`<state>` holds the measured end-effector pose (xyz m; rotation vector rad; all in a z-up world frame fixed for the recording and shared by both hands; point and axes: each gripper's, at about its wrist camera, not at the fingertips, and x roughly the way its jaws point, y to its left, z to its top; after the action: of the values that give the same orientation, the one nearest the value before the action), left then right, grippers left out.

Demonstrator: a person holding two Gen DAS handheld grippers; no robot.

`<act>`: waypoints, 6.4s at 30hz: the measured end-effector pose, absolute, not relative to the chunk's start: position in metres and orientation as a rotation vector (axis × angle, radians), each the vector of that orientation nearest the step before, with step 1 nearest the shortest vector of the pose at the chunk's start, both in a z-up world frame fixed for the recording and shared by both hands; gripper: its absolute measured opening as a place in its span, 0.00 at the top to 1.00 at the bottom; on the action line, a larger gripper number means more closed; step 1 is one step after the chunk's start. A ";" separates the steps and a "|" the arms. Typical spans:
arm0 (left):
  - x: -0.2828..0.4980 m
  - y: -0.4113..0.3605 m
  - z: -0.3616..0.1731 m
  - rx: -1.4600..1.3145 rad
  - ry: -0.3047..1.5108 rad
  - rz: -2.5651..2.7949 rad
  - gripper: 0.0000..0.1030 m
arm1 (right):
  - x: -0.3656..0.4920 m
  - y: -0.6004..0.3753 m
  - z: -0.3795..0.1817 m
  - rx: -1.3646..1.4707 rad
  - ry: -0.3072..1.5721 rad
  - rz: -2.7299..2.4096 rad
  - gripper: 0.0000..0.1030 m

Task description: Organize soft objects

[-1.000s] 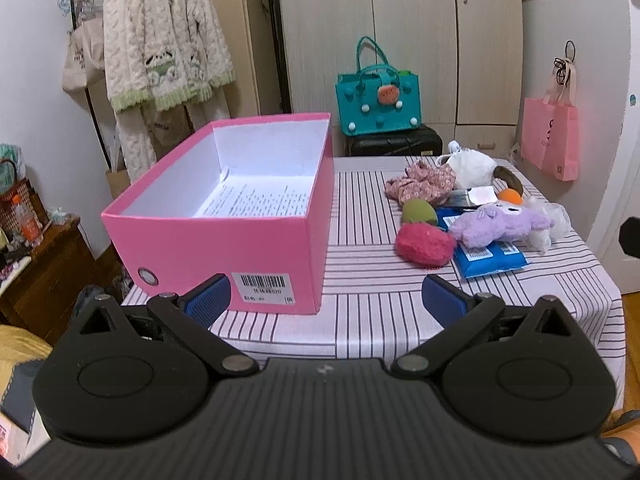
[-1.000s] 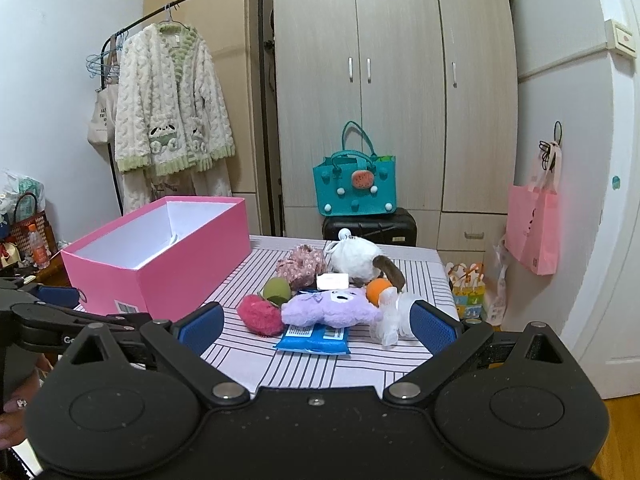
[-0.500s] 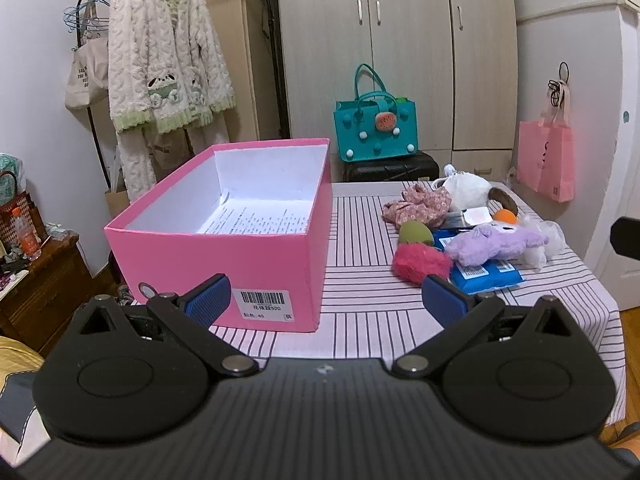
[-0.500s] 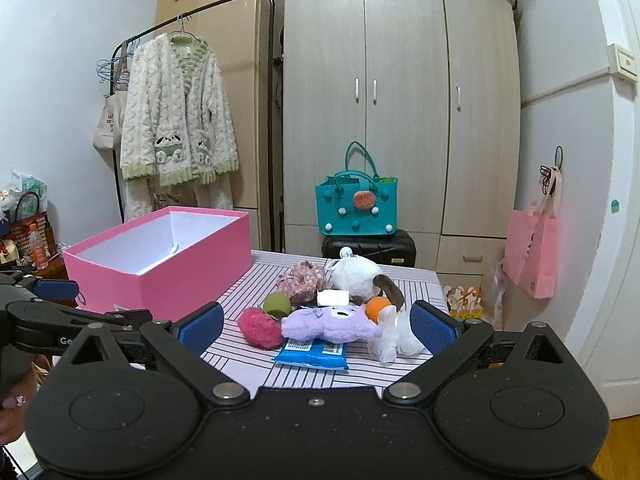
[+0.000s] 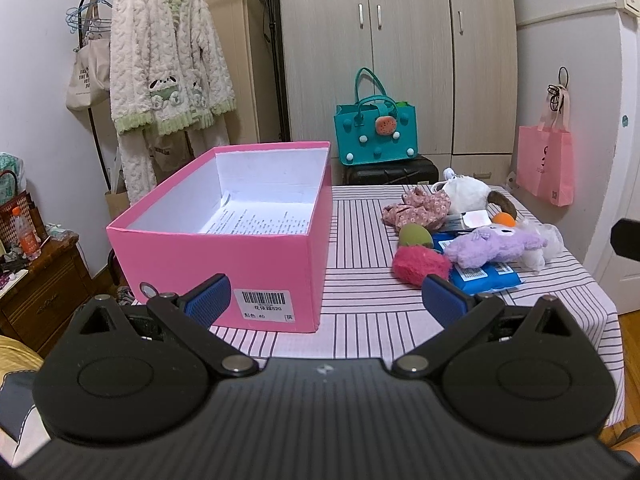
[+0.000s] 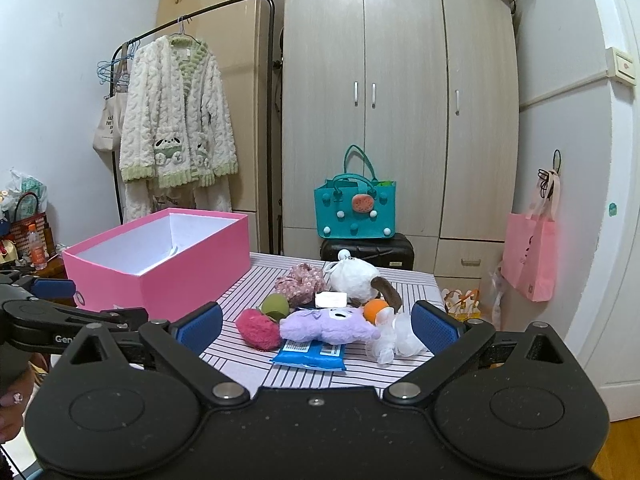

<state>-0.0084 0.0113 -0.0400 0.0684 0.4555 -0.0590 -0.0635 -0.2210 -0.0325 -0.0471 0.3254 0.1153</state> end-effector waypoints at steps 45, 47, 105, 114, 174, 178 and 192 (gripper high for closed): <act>0.128 -0.071 -0.074 0.228 0.717 -0.379 0.38 | 0.095 -0.337 -0.121 -0.051 0.574 0.297 0.20; 0.134 -0.071 -0.076 0.247 0.722 -0.383 0.39 | 0.100 -0.338 -0.124 -0.060 0.579 0.314 0.21; 0.164 -0.074 -0.094 0.202 0.747 -0.434 0.52 | 0.128 -0.347 -0.121 -0.076 0.629 0.412 0.75; 0.160 -0.067 -0.079 0.165 0.762 -0.430 0.53 | 0.123 -0.340 -0.087 -0.098 0.596 0.411 0.81; 0.190 0.133 0.051 -0.007 0.718 -0.417 0.52 | 0.182 -0.114 0.067 -0.167 0.684 0.959 0.80; 0.226 0.134 0.044 -0.016 0.736 -0.361 0.52 | 0.215 -0.097 0.063 -0.208 0.668 0.963 0.80; 0.329 0.140 -0.027 -0.068 0.934 -0.227 0.52 | 0.314 -0.042 -0.005 -0.377 0.879 0.836 0.79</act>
<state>0.3291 0.1396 -0.0268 -0.0675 0.9341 -0.2275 0.3139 -0.0423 -0.0051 -0.3771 0.8795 0.8361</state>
